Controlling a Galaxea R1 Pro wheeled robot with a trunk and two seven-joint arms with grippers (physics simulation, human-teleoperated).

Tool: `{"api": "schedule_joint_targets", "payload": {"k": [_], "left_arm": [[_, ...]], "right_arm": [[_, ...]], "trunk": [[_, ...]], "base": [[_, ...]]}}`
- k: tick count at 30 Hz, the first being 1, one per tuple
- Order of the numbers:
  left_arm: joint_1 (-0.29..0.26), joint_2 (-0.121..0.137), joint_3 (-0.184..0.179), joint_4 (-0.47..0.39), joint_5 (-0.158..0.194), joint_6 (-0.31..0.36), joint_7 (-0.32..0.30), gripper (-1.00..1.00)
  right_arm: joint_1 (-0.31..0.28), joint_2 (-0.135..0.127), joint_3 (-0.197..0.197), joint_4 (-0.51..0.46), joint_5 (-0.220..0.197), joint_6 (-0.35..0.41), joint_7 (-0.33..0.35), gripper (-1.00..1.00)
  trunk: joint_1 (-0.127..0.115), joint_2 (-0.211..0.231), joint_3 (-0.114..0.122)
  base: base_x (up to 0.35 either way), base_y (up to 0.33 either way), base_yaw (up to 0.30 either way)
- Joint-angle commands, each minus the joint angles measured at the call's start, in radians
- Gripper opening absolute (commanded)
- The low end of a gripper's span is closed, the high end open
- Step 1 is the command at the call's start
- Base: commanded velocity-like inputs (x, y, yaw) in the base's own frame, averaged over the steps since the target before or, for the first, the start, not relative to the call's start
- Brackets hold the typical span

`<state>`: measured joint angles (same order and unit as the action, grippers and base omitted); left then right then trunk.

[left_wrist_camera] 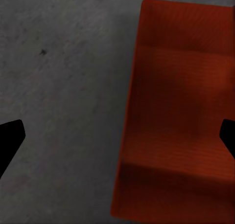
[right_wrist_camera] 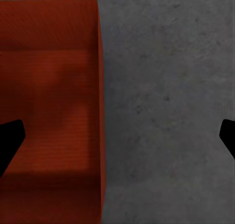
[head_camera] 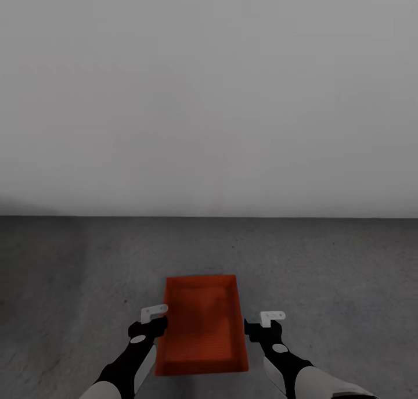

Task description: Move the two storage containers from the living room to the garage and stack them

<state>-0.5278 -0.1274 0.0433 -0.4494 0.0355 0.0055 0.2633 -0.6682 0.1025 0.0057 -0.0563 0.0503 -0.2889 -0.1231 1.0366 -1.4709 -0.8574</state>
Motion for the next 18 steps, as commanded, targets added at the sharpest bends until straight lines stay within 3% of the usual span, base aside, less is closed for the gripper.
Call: {"api": "schedule_joint_targets", "payload": {"k": [1, 18], "left_arm": [[0.0, -0.001, 0.003, -0.001, 0.004, 0.001, 0.001, 1.0], [0.0, 0.002, 0.004, 0.0, 0.003, 0.001, 0.007, 1.0]], "right_arm": [[-0.001, 0.0, 0.0, 0.001, 0.006, -0.002, -0.006, 1.0], [-0.001, 0.0, 0.0, 0.001, 0.006, -0.003, -0.006, 1.0]], "trunk": [[-0.004, 0.007, 0.003], [-0.069, 0.126, 0.056]], "base": [[0.0, 0.0, 0.0], [0.0, 0.0, 0.0]]}}
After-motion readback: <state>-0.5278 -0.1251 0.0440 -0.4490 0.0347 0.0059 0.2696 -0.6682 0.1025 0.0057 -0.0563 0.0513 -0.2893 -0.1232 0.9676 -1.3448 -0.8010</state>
